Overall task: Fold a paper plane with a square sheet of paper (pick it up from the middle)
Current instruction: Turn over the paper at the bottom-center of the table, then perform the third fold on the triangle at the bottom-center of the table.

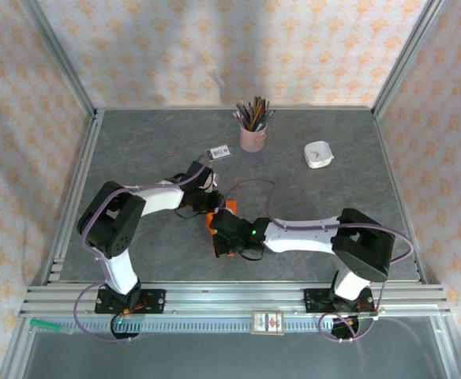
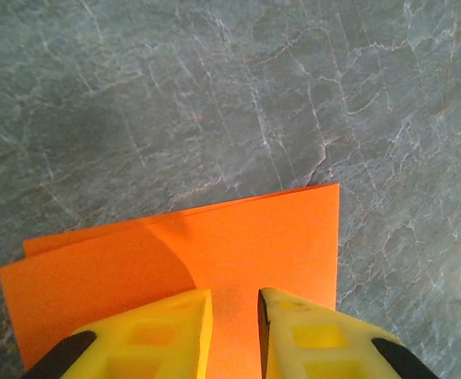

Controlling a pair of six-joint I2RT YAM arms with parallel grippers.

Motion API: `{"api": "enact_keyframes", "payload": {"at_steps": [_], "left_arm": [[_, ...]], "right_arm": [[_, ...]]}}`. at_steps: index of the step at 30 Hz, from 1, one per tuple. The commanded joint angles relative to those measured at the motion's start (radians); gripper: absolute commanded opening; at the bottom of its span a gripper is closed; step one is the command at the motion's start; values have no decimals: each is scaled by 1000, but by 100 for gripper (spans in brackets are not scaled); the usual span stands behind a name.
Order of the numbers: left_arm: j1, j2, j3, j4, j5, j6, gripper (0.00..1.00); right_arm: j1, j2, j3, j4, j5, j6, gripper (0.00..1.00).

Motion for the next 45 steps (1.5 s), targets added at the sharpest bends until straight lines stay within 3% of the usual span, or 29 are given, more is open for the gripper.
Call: {"api": "enact_keyframes", "payload": {"at_steps": [1, 13, 25, 34, 45], "left_arm": [[-13, 26, -3, -32, -10, 39, 27], [-15, 14, -57, 9, -17, 10, 27], [-17, -26, -99, 19, -18, -23, 27], [-21, -96, -146, 34, -4, -66, 27], [-19, -84, -127, 26, -8, -66, 28]], "right_arm": [[-29, 2, -1, 18, -18, -24, 6], [-77, -12, -14, 8, -67, -112, 5], [-79, 6, 40, -110, 35, -332, 5], [-80, -35, 41, -121, 20, -470, 5], [-80, -38, 25, -99, 55, -548, 5]]}}
